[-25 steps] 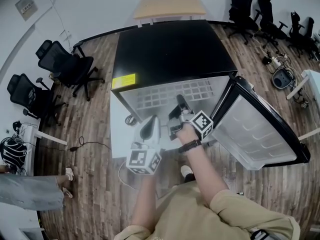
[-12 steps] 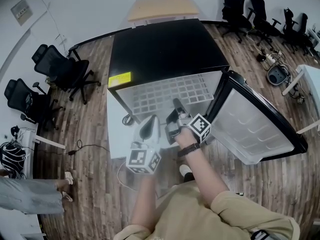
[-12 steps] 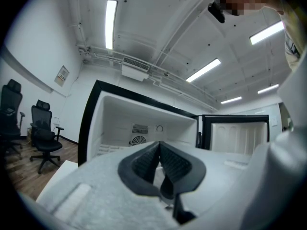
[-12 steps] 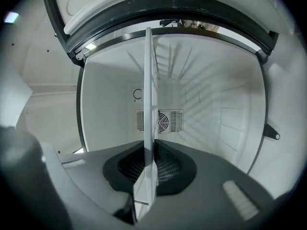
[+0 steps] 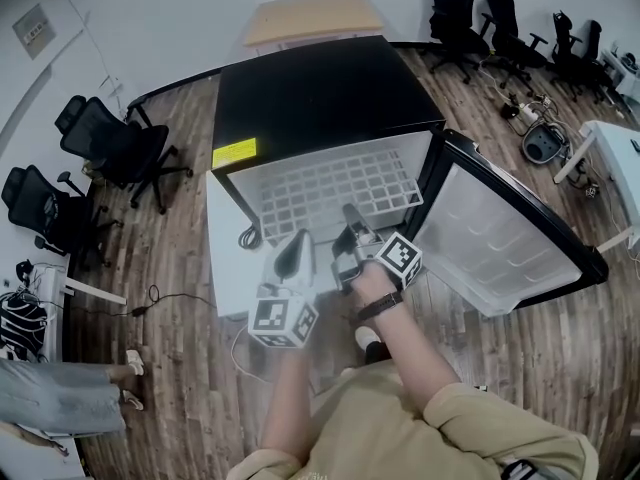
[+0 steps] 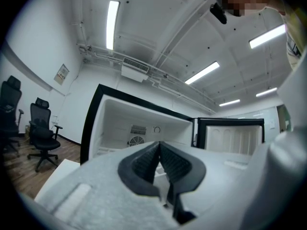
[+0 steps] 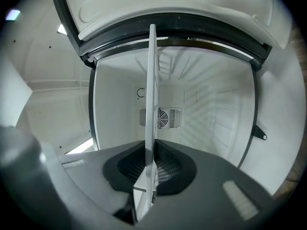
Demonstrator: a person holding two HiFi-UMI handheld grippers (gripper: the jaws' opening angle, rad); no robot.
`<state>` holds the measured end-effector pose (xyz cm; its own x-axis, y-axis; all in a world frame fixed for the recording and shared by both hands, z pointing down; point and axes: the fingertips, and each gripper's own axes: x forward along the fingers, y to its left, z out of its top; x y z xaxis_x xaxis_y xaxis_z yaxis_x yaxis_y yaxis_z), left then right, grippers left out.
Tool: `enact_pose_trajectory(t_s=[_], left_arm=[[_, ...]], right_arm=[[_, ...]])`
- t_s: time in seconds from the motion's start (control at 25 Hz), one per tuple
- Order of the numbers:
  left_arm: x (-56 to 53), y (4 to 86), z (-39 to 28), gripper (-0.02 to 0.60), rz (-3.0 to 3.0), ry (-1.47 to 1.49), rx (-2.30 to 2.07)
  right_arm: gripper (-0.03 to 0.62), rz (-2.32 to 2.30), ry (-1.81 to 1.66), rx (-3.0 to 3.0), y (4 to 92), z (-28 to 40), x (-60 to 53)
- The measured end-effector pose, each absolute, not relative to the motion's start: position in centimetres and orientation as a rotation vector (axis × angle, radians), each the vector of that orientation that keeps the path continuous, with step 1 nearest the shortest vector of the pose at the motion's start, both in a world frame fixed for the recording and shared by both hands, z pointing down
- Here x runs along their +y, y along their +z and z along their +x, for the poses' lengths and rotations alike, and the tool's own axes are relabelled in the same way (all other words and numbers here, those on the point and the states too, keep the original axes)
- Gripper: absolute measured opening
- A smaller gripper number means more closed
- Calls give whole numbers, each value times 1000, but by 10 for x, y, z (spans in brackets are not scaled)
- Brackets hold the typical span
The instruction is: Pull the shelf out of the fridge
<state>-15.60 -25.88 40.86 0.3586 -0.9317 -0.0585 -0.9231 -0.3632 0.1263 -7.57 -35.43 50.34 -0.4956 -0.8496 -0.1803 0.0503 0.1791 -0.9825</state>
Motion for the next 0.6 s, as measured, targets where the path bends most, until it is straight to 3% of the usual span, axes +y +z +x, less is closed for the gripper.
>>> enact_pose_trajectory(t_s=[0.6], left_arm=[[-233, 405, -179, 0, 2502, -239, -1740]], right_arm=[[28, -787, -1415, 1698, 506, -63, -304]])
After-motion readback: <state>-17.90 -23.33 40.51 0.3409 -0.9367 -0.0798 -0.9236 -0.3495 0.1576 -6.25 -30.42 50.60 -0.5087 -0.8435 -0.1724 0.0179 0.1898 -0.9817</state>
